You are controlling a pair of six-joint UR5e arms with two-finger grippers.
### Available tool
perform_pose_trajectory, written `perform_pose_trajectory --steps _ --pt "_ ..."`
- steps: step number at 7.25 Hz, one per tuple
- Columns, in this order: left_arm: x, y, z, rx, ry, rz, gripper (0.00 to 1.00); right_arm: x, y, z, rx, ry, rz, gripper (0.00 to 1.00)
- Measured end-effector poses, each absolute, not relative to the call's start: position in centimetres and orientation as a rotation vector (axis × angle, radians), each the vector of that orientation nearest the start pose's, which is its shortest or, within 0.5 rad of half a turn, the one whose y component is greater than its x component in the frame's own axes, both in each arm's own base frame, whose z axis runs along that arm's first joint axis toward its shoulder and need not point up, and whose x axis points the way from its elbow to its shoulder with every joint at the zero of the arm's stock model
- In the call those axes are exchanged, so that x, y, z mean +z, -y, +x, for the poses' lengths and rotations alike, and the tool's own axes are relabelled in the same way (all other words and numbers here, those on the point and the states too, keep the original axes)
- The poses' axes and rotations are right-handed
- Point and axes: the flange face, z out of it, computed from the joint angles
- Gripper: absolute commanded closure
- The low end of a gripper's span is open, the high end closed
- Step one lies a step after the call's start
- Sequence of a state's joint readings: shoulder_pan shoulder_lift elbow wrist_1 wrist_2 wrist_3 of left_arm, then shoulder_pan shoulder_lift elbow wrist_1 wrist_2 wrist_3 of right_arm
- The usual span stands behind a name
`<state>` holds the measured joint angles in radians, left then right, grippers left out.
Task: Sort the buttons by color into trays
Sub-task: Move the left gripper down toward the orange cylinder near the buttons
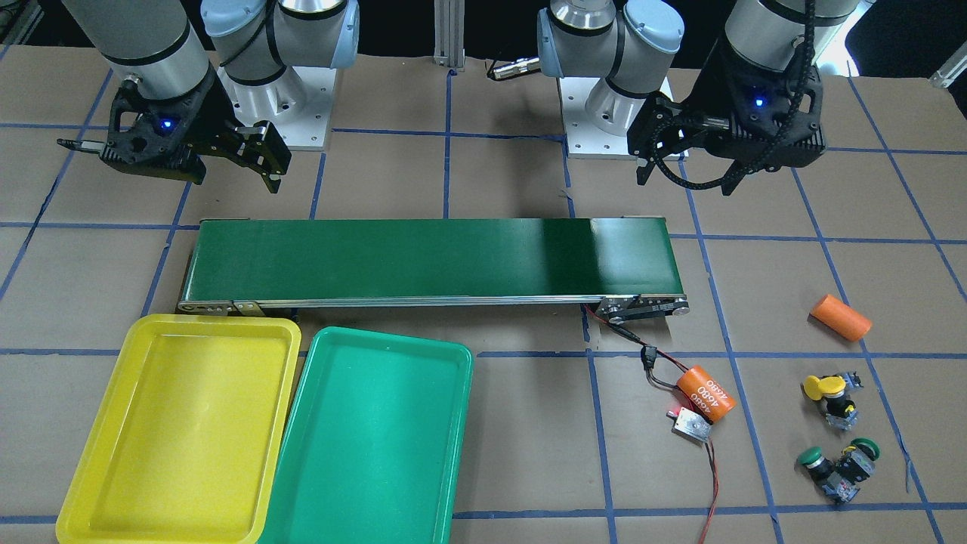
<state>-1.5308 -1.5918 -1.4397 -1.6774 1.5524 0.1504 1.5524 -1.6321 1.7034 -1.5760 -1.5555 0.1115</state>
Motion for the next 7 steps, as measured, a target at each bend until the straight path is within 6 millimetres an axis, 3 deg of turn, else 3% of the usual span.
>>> perform_pose_trajectory --steps 7 --pt "53.12 50.31 -11.49 -0.007 -3.153 0.174 0.00 45.21 45.87 12.69 0.094 -3.122 0.214 0.00"
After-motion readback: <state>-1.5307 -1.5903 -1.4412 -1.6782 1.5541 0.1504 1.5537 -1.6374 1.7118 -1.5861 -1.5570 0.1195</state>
